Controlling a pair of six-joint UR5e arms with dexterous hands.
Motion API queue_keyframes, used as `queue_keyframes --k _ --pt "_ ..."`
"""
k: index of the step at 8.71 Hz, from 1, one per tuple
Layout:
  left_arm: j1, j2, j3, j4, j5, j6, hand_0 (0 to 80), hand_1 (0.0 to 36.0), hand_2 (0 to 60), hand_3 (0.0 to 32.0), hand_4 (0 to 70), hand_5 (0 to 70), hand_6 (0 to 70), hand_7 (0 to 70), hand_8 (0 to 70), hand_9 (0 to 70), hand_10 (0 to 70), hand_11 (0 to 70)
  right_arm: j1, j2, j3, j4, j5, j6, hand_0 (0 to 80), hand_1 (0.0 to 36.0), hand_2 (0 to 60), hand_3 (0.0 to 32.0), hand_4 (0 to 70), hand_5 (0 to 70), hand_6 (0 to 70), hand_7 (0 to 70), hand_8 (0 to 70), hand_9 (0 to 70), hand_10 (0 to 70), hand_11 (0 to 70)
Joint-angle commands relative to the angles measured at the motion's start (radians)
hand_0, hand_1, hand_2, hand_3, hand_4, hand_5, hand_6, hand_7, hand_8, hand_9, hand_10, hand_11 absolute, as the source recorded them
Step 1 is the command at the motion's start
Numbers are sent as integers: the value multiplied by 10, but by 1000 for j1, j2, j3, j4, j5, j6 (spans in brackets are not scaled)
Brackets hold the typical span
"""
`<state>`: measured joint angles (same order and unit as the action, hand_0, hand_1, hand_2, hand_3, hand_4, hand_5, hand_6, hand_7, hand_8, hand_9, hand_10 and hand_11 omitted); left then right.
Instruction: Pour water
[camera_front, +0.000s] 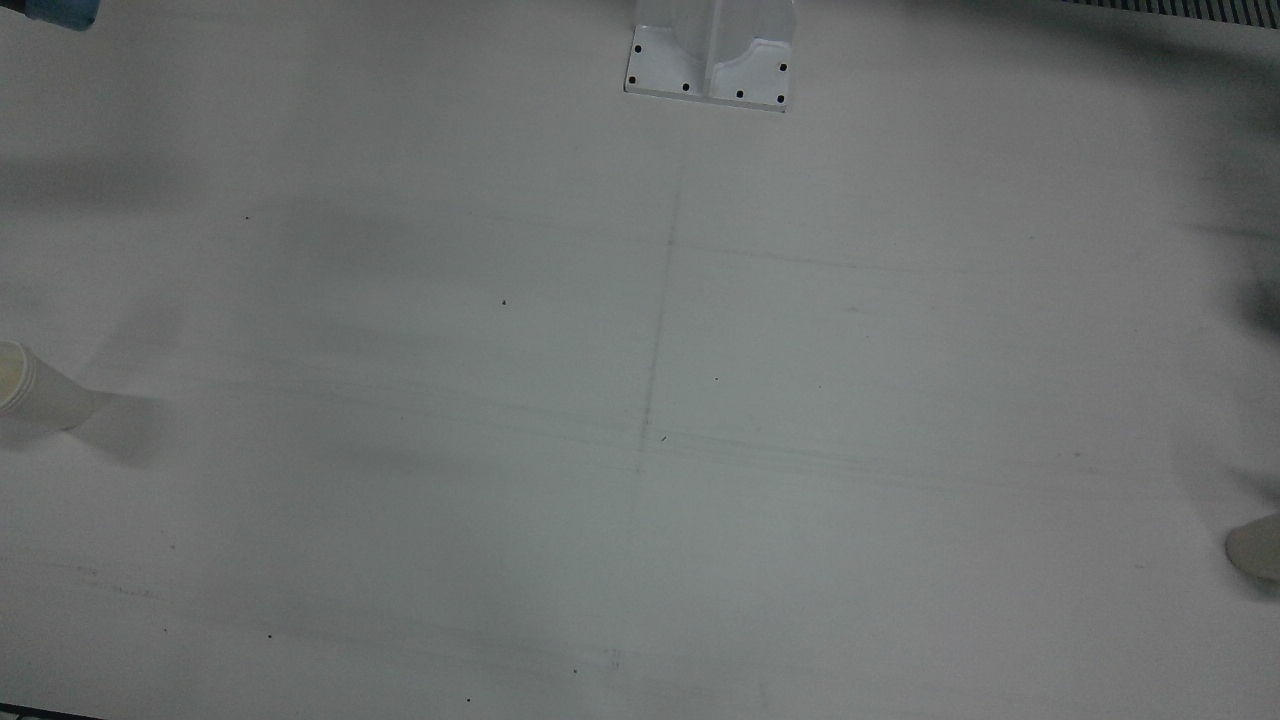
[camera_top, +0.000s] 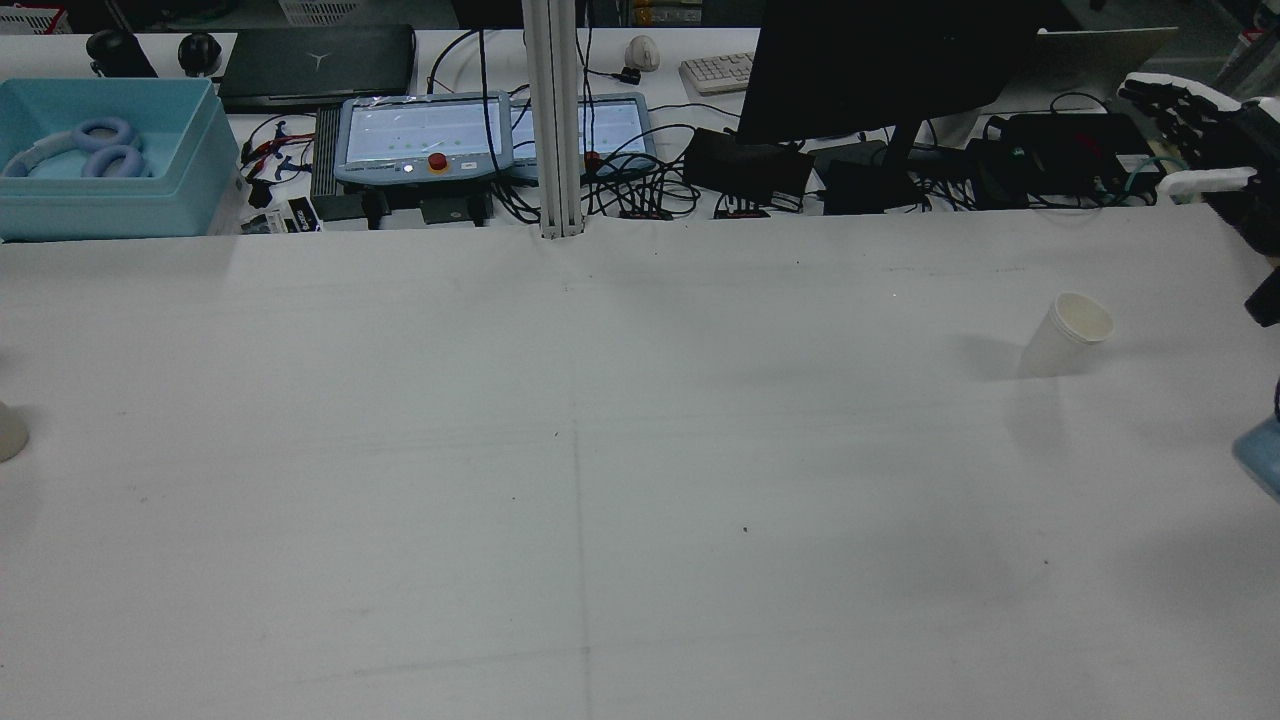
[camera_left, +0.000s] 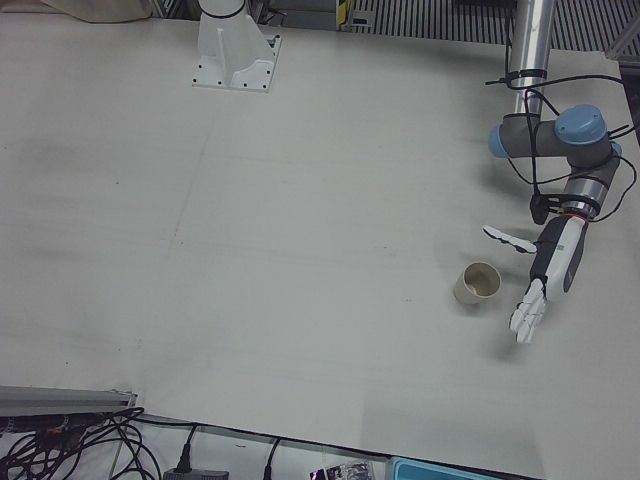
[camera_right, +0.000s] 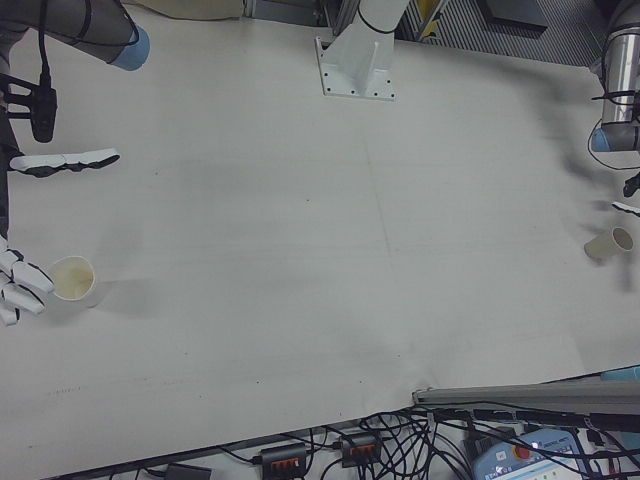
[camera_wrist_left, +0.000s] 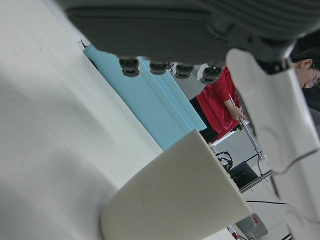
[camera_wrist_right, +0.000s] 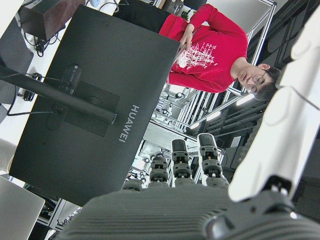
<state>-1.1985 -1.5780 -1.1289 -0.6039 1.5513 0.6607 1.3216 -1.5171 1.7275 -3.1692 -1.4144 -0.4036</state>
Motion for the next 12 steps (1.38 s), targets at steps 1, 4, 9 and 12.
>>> queue_keyframes --k 1,4,9,12 --pt "2 -16 15 -2 -2 37 540 58 0 0 101 0 20 56 31 0 33 63 4 -2 7 0 -2 0 502 115 0 0 126 178 110 200 82 86 0 0" --pt "2 -16 15 -1 -2 50 546 70 0 0 72 0 4 46 34 0 18 42 4 -2 14 -2 -1 -1 504 114 0 0 123 180 107 199 81 85 0 0" --pt "60 -20 11 15 -39 71 554 81 0 0 86 0 6 52 36 0 10 32 4 -9 15 -2 -2 -1 504 118 0 0 112 180 101 192 76 81 0 0" --pt "79 -23 11 16 -54 74 548 71 0 0 85 0 5 49 36 0 10 31 5 -14 14 -2 -2 0 503 116 0 0 106 179 98 191 76 82 0 0"
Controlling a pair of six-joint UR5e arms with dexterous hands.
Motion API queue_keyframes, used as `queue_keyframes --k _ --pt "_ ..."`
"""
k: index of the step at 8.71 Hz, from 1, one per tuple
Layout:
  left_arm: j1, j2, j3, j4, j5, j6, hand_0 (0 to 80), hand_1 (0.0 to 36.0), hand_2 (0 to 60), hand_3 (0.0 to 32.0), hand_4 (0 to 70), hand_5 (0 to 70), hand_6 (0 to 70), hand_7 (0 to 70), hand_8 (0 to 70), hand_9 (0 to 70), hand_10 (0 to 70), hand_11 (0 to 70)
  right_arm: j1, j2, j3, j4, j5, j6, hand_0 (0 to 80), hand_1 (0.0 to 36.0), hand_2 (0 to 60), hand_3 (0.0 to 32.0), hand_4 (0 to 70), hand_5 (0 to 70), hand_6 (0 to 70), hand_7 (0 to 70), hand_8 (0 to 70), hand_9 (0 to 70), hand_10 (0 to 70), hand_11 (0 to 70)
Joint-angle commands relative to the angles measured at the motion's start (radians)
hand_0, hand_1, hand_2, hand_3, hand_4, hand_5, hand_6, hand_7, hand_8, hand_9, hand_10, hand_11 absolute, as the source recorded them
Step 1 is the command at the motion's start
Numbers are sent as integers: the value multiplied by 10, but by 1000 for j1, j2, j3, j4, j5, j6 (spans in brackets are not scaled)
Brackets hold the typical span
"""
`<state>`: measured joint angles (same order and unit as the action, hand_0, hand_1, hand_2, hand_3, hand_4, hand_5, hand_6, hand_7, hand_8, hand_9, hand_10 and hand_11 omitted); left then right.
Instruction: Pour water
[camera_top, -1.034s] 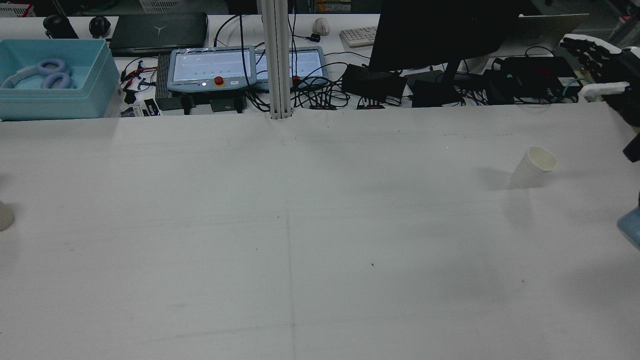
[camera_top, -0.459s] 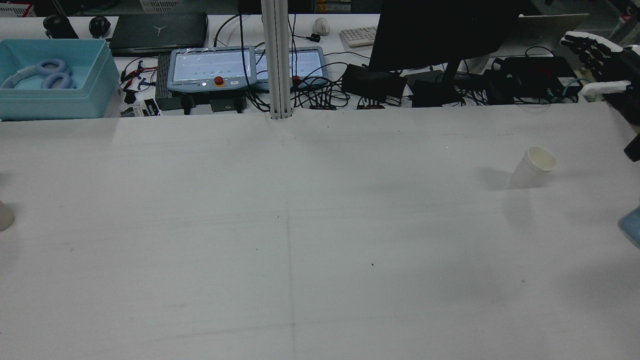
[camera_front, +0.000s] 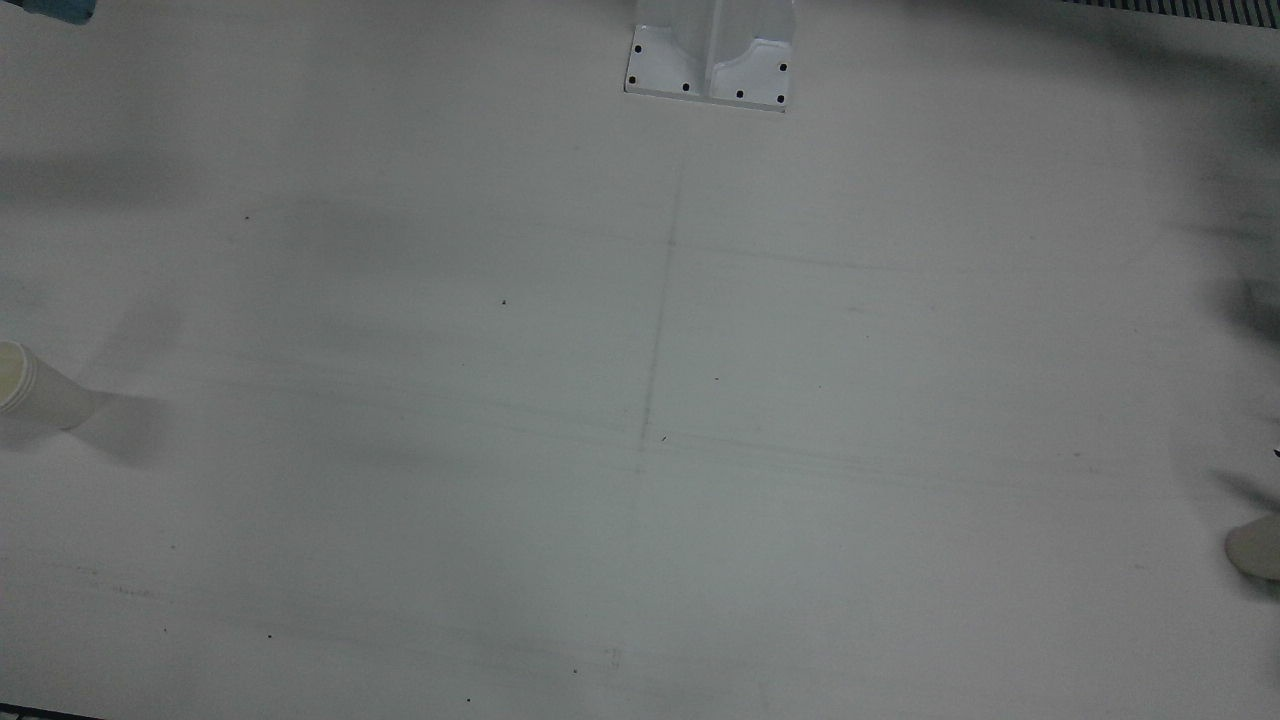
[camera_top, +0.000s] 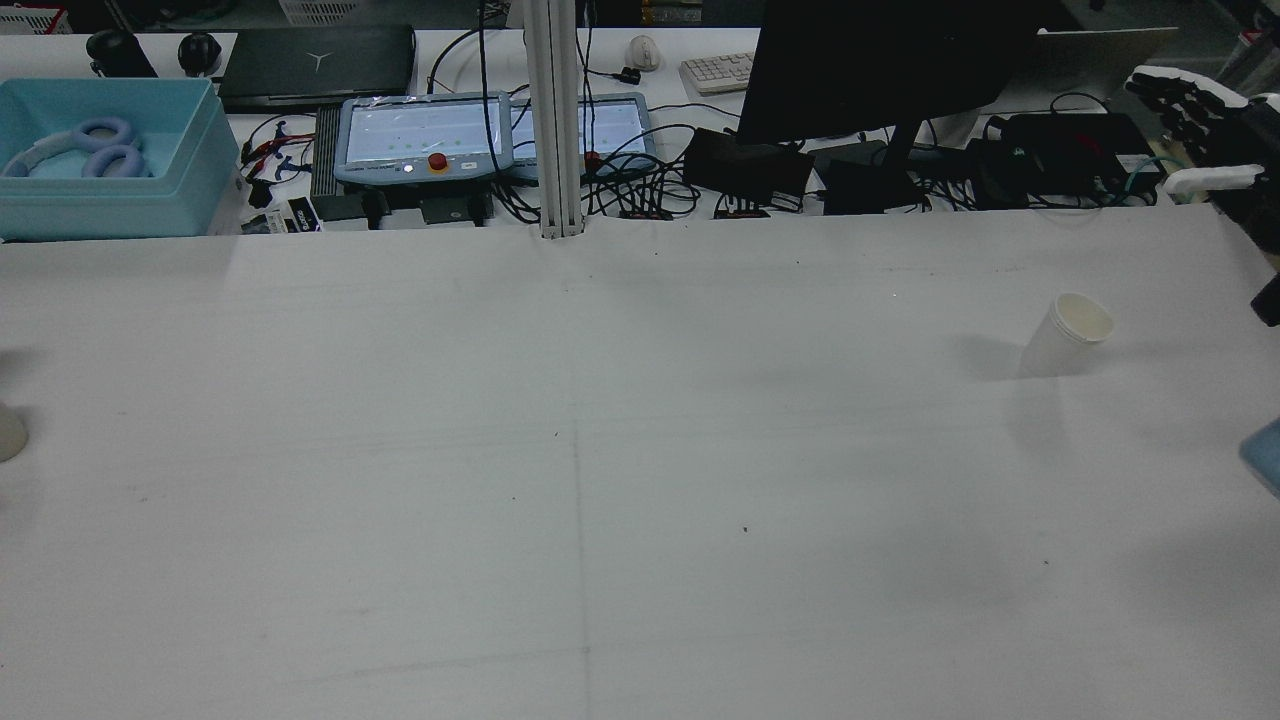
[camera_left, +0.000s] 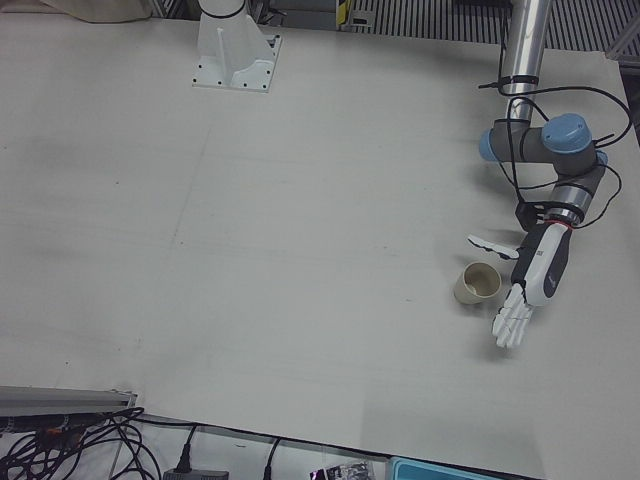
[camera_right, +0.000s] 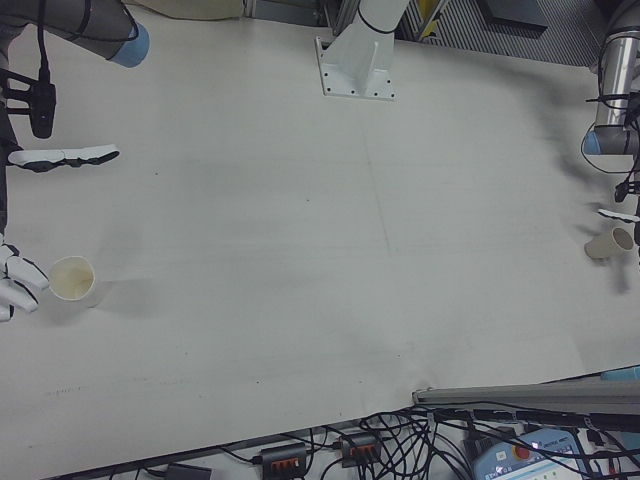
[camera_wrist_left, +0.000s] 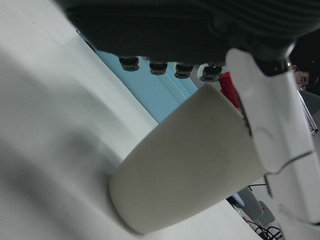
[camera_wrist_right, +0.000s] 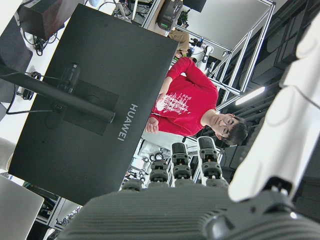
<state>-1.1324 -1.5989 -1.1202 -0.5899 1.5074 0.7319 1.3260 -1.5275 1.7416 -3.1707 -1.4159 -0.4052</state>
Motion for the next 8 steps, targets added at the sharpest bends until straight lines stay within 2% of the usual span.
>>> queue_keyframes --k 1,7,8 --pt "11 -19 6 10 -10 3 549 74 0 0 91 0 9 51 35 0 12 34 1 -3 -1 0 0 2 503 117 0 0 105 179 98 191 75 82 0 0" --pt "16 -30 19 16 -10 17 537 63 0 0 138 36 20 54 33 0 21 45 4 -3 0 0 0 5 502 115 0 0 101 178 93 185 72 79 0 0" --pt "17 -30 19 19 -10 17 534 55 0 0 209 138 21 54 30 0 27 51 6 -5 1 0 0 5 502 115 0 0 99 177 91 183 72 78 0 0"
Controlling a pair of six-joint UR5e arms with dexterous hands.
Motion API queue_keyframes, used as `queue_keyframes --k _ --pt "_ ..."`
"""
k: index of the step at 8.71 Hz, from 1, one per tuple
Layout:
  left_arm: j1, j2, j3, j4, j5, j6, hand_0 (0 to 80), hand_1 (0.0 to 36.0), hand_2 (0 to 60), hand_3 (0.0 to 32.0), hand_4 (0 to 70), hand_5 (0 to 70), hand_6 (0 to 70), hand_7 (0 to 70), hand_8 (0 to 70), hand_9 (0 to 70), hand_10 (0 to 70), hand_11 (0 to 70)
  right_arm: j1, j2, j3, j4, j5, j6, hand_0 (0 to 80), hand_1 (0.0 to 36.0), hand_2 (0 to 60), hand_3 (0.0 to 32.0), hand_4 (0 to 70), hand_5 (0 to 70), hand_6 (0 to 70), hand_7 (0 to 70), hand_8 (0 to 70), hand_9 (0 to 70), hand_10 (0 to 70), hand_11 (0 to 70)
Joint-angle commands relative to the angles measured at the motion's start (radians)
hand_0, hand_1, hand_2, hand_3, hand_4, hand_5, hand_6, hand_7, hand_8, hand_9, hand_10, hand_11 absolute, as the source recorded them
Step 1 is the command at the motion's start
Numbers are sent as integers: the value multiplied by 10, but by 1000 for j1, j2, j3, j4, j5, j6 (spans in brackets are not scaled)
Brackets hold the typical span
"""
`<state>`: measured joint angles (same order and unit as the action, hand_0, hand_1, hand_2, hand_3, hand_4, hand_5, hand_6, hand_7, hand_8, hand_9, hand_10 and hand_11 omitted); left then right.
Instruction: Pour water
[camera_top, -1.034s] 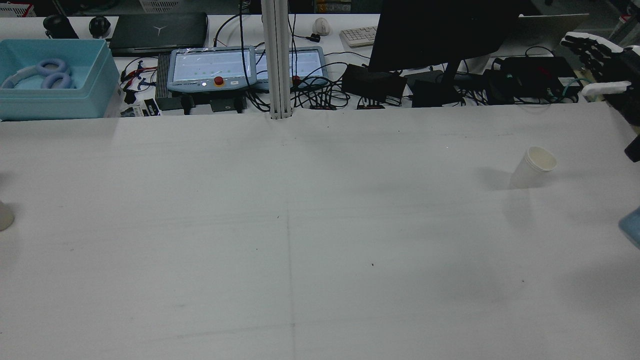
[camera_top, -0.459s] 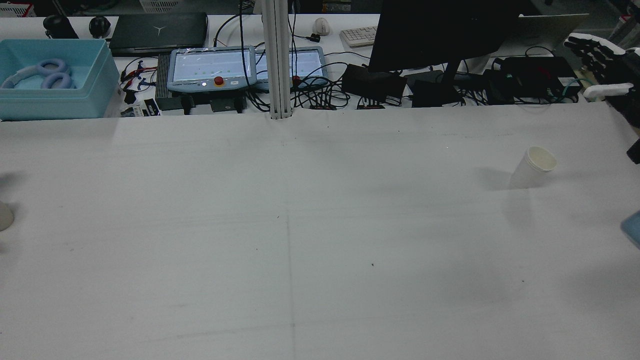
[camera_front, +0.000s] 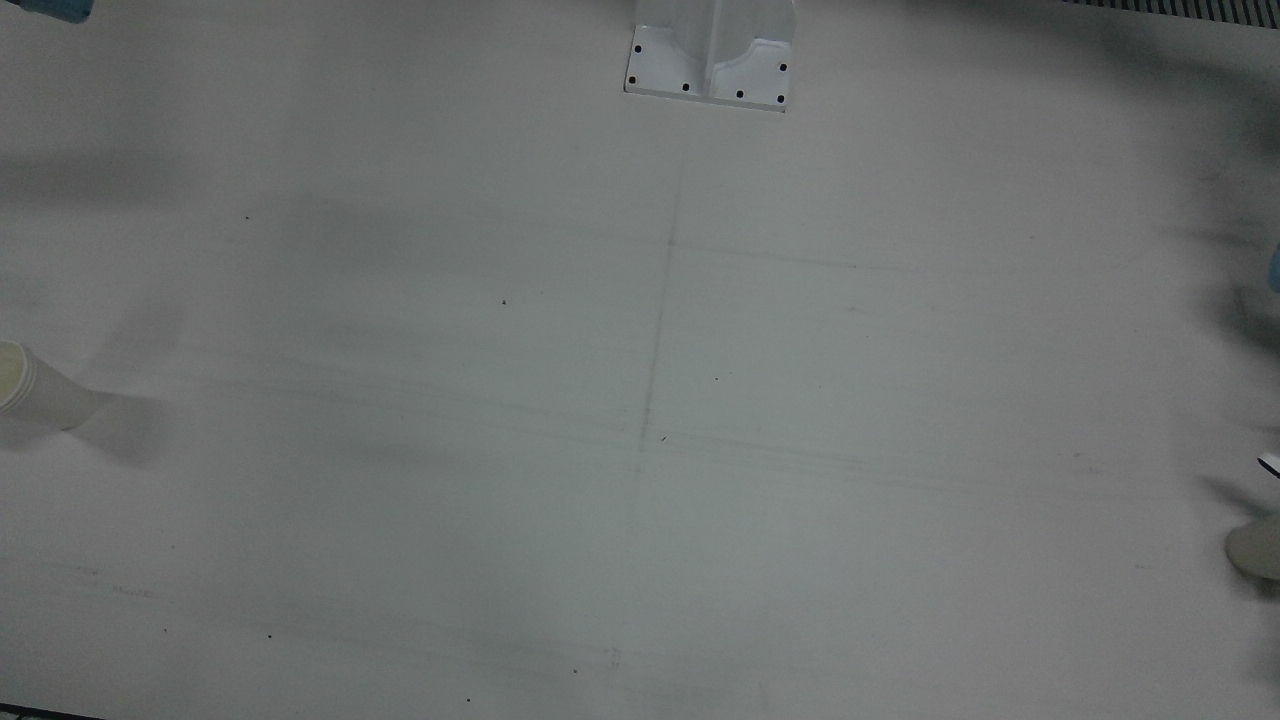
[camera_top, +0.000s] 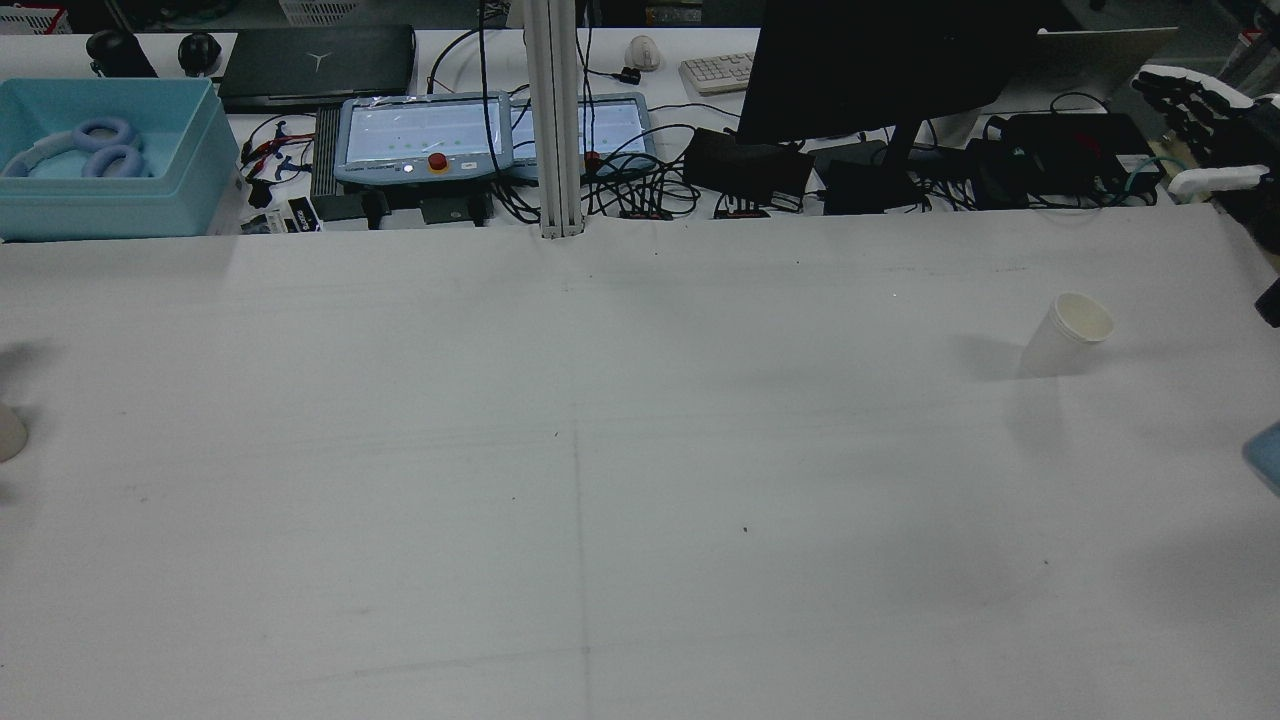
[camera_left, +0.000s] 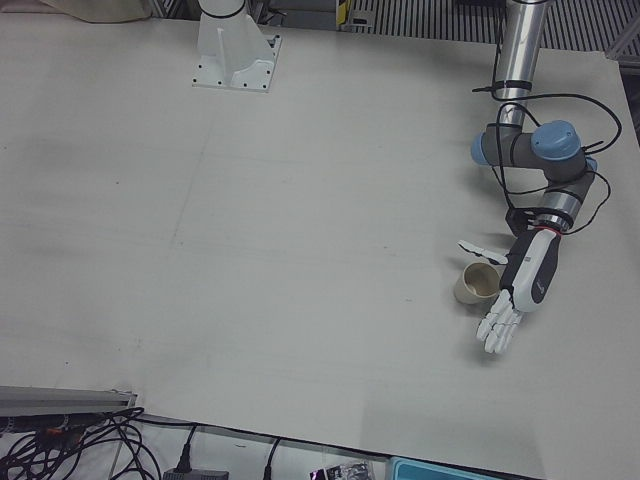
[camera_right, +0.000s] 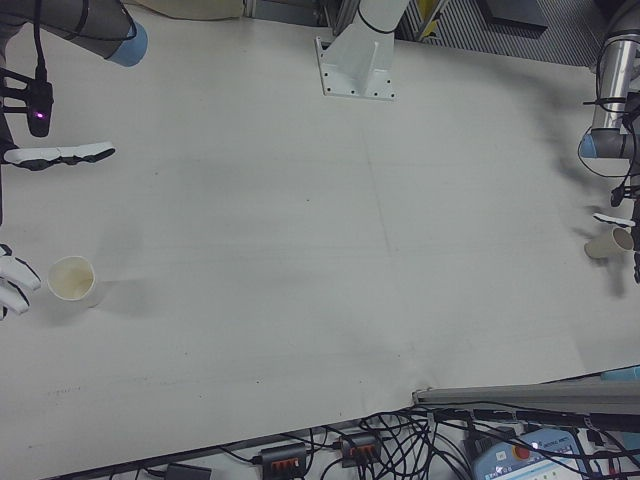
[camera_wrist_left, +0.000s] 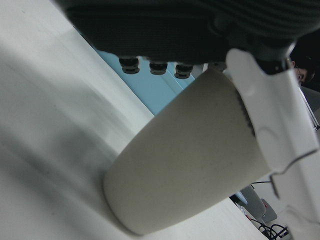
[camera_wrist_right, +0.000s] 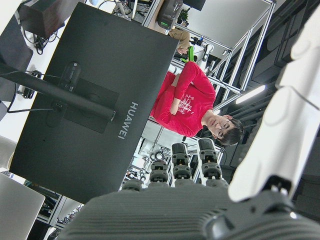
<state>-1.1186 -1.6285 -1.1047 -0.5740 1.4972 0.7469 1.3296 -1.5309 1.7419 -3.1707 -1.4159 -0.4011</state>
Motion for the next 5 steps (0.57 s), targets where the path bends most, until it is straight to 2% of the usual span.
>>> queue_keyframes --k 1,2,3,5 --pt "5 -1 3 5 0 2 530 41 0 0 316 297 21 53 31 0 31 53 2 0 4 0 0 1 499 114 0 0 100 178 88 180 71 78 0 0" --pt "3 -1 3 9 0 0 523 24 0 0 402 527 27 60 38 0 33 51 3 -2 16 -2 0 -1 499 113 0 0 102 178 87 179 71 78 0 0" --pt "3 -1 0 19 -2 0 520 16 0 0 464 689 41 74 42 0 36 54 5 -2 16 -2 0 1 500 114 0 0 111 182 90 181 70 79 0 0" --pt "5 -5 0 31 -21 0 546 41 0 0 523 700 71 119 53 9 44 65 14 -23 36 -2 0 1 502 118 0 0 113 184 89 180 69 77 0 0"
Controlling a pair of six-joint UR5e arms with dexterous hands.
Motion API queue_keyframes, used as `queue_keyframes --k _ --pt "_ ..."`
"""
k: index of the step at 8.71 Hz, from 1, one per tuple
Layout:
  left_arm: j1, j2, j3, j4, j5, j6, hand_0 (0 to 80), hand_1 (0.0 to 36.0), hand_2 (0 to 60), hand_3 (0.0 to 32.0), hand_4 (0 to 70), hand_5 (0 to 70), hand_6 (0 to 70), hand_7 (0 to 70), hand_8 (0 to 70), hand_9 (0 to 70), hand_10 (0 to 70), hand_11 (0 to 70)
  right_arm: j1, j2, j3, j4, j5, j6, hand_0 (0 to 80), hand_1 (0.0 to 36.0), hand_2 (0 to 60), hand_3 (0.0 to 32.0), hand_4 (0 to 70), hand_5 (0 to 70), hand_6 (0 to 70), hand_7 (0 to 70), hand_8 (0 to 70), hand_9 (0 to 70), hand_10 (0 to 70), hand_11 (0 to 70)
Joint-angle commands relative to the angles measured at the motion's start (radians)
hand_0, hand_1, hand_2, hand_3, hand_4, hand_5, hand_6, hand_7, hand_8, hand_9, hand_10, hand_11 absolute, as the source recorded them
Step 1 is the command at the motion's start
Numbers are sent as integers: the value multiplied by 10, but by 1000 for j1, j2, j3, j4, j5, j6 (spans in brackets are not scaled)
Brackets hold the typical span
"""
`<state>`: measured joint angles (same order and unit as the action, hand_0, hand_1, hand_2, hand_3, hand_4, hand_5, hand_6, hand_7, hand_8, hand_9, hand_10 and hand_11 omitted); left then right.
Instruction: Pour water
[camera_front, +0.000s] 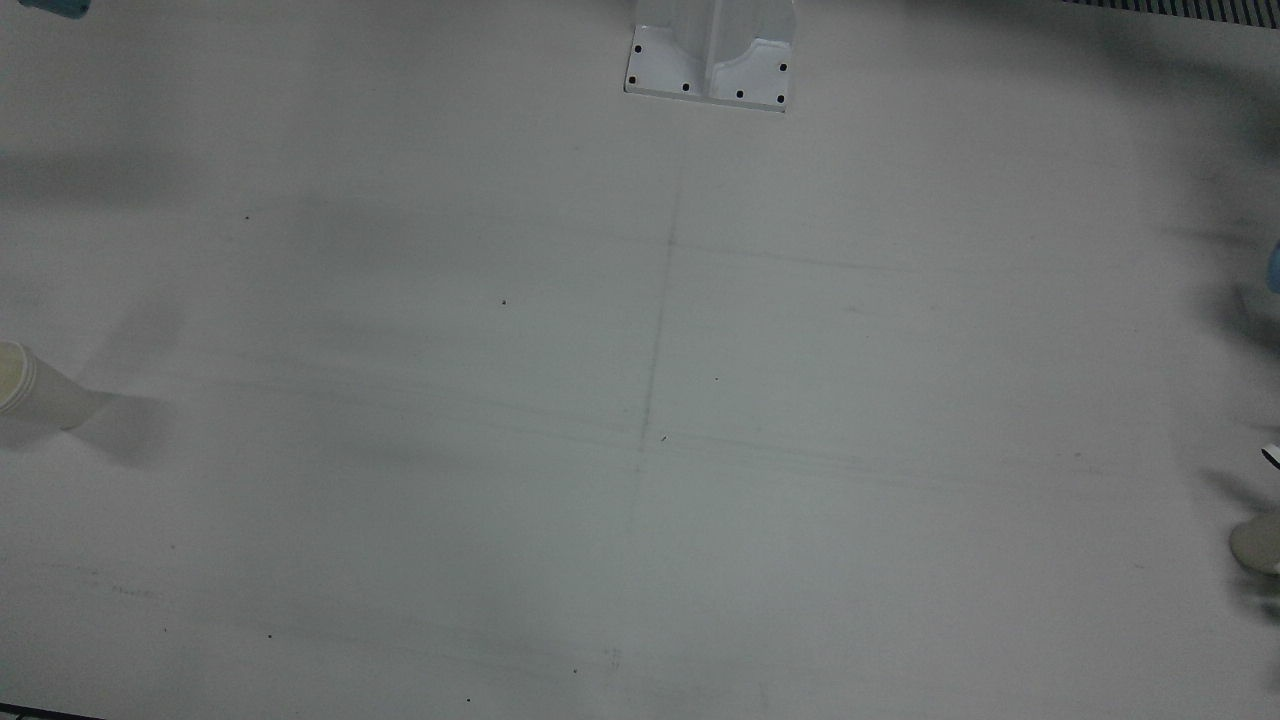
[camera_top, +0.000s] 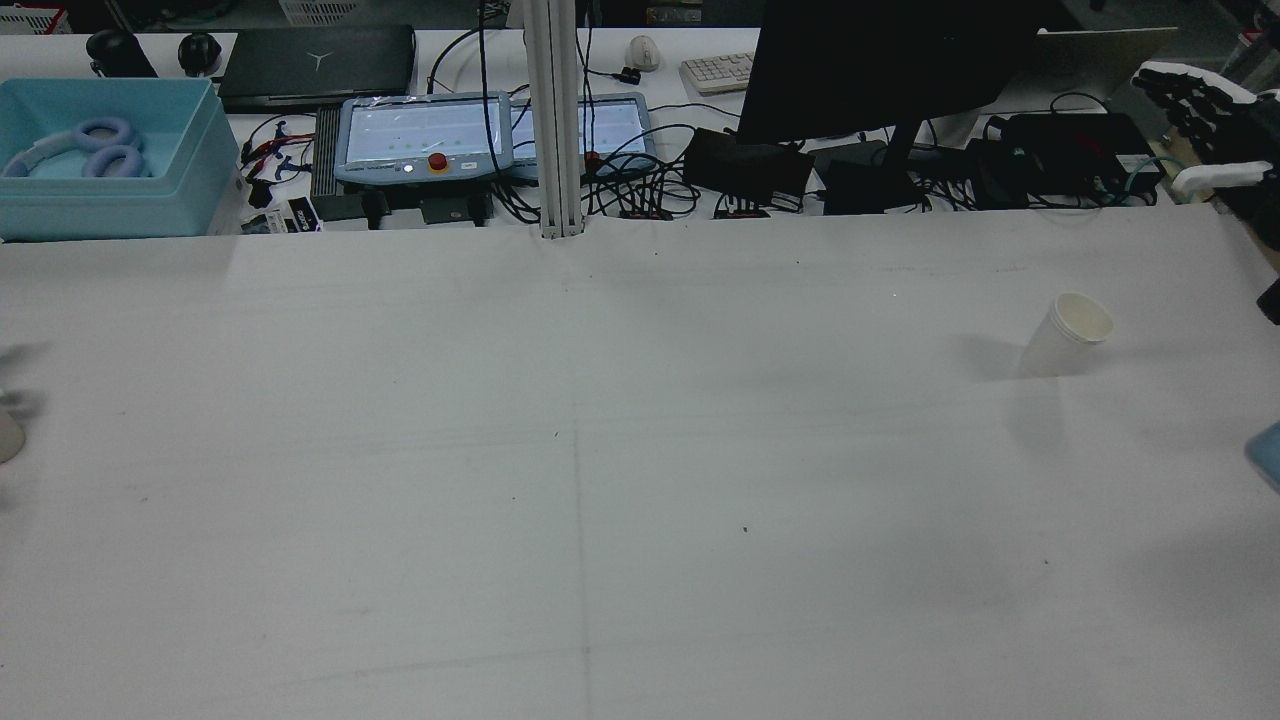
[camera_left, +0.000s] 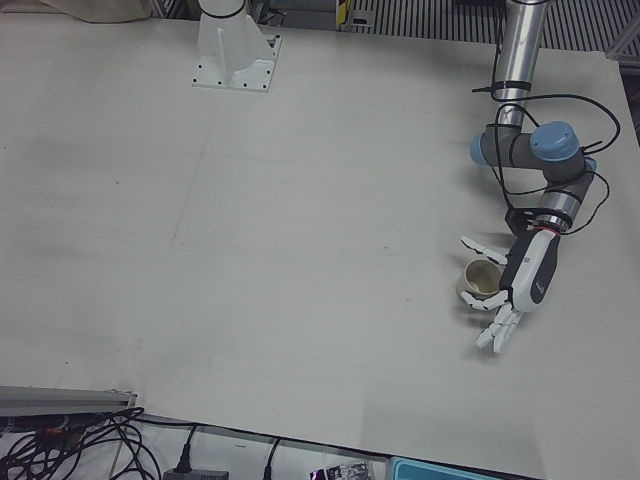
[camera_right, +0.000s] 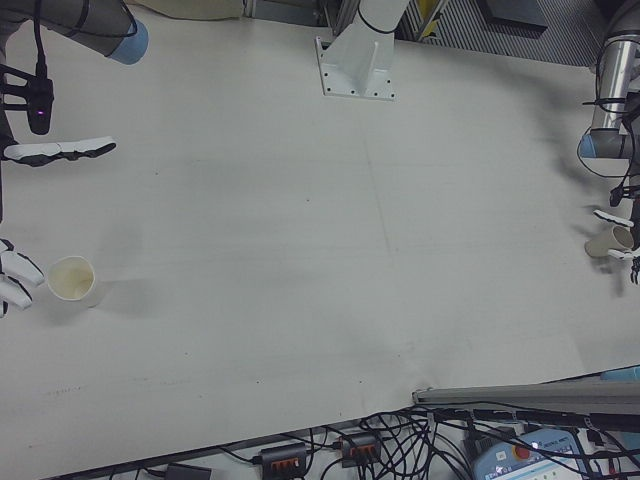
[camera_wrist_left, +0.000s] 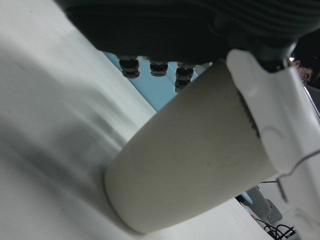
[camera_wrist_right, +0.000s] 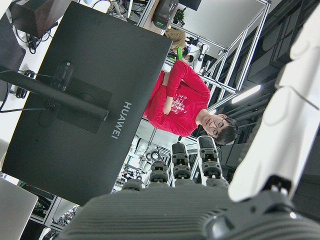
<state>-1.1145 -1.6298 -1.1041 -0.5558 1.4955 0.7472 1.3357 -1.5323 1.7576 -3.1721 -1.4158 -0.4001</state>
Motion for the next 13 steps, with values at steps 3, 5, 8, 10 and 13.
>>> queue_keyframes --k 3,5,8,10,13 --pt "-1 -5 -5 5 -30 -14 590 190 146 0 638 700 96 142 76 26 66 104 19 -35 40 0 0 0 499 114 0 0 127 187 93 184 72 82 0 0" --pt "-1 -7 -8 2 -37 -17 524 340 600 0 700 700 98 156 75 34 83 131 26 -37 40 0 0 1 499 112 0 0 124 187 96 187 77 85 0 0" --pt "-1 -7 -16 3 -35 -17 517 360 600 0 700 700 103 164 79 42 90 142 26 -52 34 1 -3 -5 491 104 0 0 117 181 97 185 80 85 0 0" --pt "-1 -5 -57 34 -34 -26 533 360 600 0 700 700 106 166 80 42 85 137 22 -89 -4 6 -3 -22 494 109 0 0 110 176 96 182 83 87 0 0" --pt "-1 -5 -129 97 -34 -40 548 360 600 0 700 700 106 163 79 39 77 127 -41 -74 -336 280 0 -28 481 88 0 0 67 150 78 138 87 68 0 0"
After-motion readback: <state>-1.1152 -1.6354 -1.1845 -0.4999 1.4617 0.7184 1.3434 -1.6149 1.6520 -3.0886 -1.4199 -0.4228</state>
